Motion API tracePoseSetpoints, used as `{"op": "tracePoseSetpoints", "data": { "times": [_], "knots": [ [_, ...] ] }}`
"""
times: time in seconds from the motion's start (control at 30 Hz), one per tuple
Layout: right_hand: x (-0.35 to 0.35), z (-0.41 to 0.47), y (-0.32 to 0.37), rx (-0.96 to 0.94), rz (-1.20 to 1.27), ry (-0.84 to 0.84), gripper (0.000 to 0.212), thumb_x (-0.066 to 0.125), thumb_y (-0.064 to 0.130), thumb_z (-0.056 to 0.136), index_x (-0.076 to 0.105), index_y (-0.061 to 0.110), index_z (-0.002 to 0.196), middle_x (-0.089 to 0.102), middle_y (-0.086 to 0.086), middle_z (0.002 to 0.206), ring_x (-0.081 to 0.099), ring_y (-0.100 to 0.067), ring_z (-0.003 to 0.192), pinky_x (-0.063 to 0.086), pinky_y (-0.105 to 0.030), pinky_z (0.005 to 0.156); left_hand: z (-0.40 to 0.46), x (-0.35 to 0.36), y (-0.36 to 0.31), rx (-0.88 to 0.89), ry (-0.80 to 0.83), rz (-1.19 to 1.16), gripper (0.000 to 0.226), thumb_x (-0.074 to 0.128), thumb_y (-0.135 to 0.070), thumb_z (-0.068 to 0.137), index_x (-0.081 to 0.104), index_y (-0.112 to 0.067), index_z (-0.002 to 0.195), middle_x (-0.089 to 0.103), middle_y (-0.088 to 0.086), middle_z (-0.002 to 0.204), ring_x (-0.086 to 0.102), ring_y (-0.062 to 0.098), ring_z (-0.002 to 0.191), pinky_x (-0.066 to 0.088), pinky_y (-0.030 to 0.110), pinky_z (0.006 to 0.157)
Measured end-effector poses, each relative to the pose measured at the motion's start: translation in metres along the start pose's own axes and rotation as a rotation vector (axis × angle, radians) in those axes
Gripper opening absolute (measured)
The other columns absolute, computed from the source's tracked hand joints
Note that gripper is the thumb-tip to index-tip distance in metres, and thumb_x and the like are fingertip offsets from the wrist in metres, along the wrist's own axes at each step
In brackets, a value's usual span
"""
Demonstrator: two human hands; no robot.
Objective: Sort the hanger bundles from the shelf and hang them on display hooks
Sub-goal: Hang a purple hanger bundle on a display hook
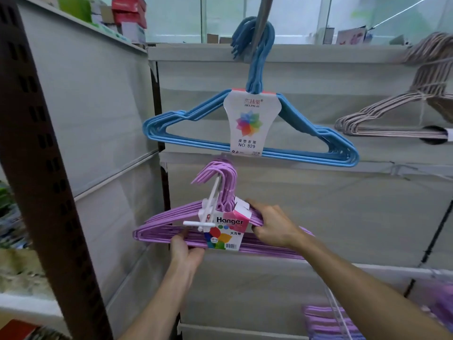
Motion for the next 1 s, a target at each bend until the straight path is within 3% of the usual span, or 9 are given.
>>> {"op": "tracePoseSetpoints", "data": {
  "times": [0.1, 0.3, 0.4, 0.5, 0.57, 0.67, 0.73, 0.83, 1.0],
  "knots": [
    [-0.003, 0.008, -0.002, 0.013, -0.041, -0.011, 0.066, 0.051, 0.016, 0.071, 0.047, 0.033, 0.135, 0.066, -0.004, 0.119, 0.063, -0.031, 0.099, 0.055, -0.044, 0.082, 0.012, 0.005, 0.001, -0.008, 0.003, -0.019, 0.020, 0.043, -0.010, 0.100, 0.061, -0.010, 0.108, 0.069, 0.018, 0.101, 0.069, 0.032, 0.086, 0.057, 0.049, 0.058],
    [-0.009, 0.024, -0.007, 0.083, -0.090, 0.001, 0.064, 0.051, 0.021, 0.075, 0.045, 0.035, 0.136, 0.067, -0.002, 0.119, 0.062, -0.027, 0.100, 0.054, -0.043, 0.083, 0.024, 0.014, 0.008, -0.018, -0.060, 0.107, 0.023, 0.036, -0.010, 0.101, 0.057, -0.007, 0.092, 0.071, 0.018, 0.076, 0.064, 0.032, 0.081, 0.057, 0.051, 0.069],
    [-0.007, 0.031, -0.009, 0.114, -0.101, 0.011, 0.060, 0.052, 0.022, 0.076, 0.045, 0.039, 0.132, 0.068, 0.001, 0.117, 0.061, -0.026, 0.099, 0.053, -0.042, 0.083, 0.031, 0.013, 0.011, -0.050, -0.125, 0.083, 0.031, 0.033, -0.003, 0.103, 0.047, -0.012, 0.077, 0.059, 0.016, 0.056, 0.051, 0.028, 0.069, 0.056, 0.015, 0.056],
    [-0.001, 0.034, -0.008, 0.126, -0.082, 0.017, 0.062, 0.052, 0.020, 0.076, 0.043, 0.039, 0.135, 0.068, 0.000, 0.118, 0.061, -0.027, 0.100, 0.054, -0.044, 0.086, 0.023, 0.019, 0.008, -0.072, -0.182, 0.055, 0.038, 0.036, 0.000, 0.104, 0.035, -0.022, 0.072, 0.046, 0.007, 0.063, 0.048, 0.012, 0.058, 0.021, -0.011, 0.090],
    [0.003, 0.035, -0.009, 0.126, -0.065, 0.017, 0.065, 0.053, 0.018, 0.076, 0.042, 0.039, 0.136, 0.067, 0.000, 0.118, 0.061, -0.027, 0.099, 0.054, -0.044, 0.086, 0.025, 0.017, 0.000, -0.008, -0.175, 0.127, 0.029, 0.037, -0.008, 0.103, 0.037, -0.018, 0.076, 0.049, 0.007, 0.068, 0.051, 0.013, 0.061, 0.045, 0.006, 0.084],
    [0.006, 0.036, -0.010, 0.122, -0.052, 0.012, 0.065, 0.055, 0.018, 0.076, 0.042, 0.040, 0.135, 0.067, 0.002, 0.117, 0.062, -0.025, 0.098, 0.055, -0.043, 0.084, 0.027, 0.018, -0.003, -0.024, -0.097, 0.160, 0.014, 0.034, -0.012, 0.103, 0.043, -0.013, 0.092, 0.044, 0.007, 0.078, 0.046, 0.020, 0.065, 0.036, 0.032, 0.109],
    [0.008, 0.035, -0.012, 0.123, -0.051, 0.012, 0.067, 0.057, 0.018, 0.076, 0.041, 0.038, 0.138, 0.066, 0.001, 0.122, 0.062, -0.026, 0.103, 0.054, -0.043, 0.087, 0.031, 0.013, 0.000, -0.051, -0.087, 0.156, 0.013, 0.038, -0.012, 0.103, 0.047, -0.013, 0.095, 0.050, 0.007, 0.081, 0.051, 0.021, 0.065, 0.042, 0.033, 0.105],
    [0.010, 0.033, -0.015, 0.132, -0.065, 0.004, 0.079, 0.061, 0.018, 0.078, 0.033, 0.023, 0.151, 0.058, -0.006, 0.139, 0.057, -0.029, 0.120, 0.049, -0.044, 0.099, 0.020, 0.012, 0.000, -0.062, -0.017, 0.058, 0.025, 0.049, -0.012, 0.100, 0.054, -0.010, 0.125, 0.063, 0.014, 0.113, 0.065, 0.027, 0.093, 0.060, 0.035, 0.070],
    [0.006, 0.023, -0.014, 0.121, -0.113, -0.021, 0.080, 0.069, 0.025, 0.079, 0.035, 0.018, 0.150, 0.051, -0.010, 0.146, 0.049, -0.033, 0.130, 0.043, -0.047, 0.106, 0.008, 0.001, 0.000, -0.079, 0.019, 0.087, 0.024, 0.055, -0.014, 0.098, 0.060, -0.009, 0.120, 0.061, 0.020, 0.133, 0.064, 0.030, 0.108, 0.051, 0.043, 0.099]
  ]
}}
Point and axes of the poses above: each hand's wrist, its own z-axis towards the middle knuckle, its own x-axis out of the palm, y = z × x, the point moved 8 cm from there along z, towards the middle knuckle
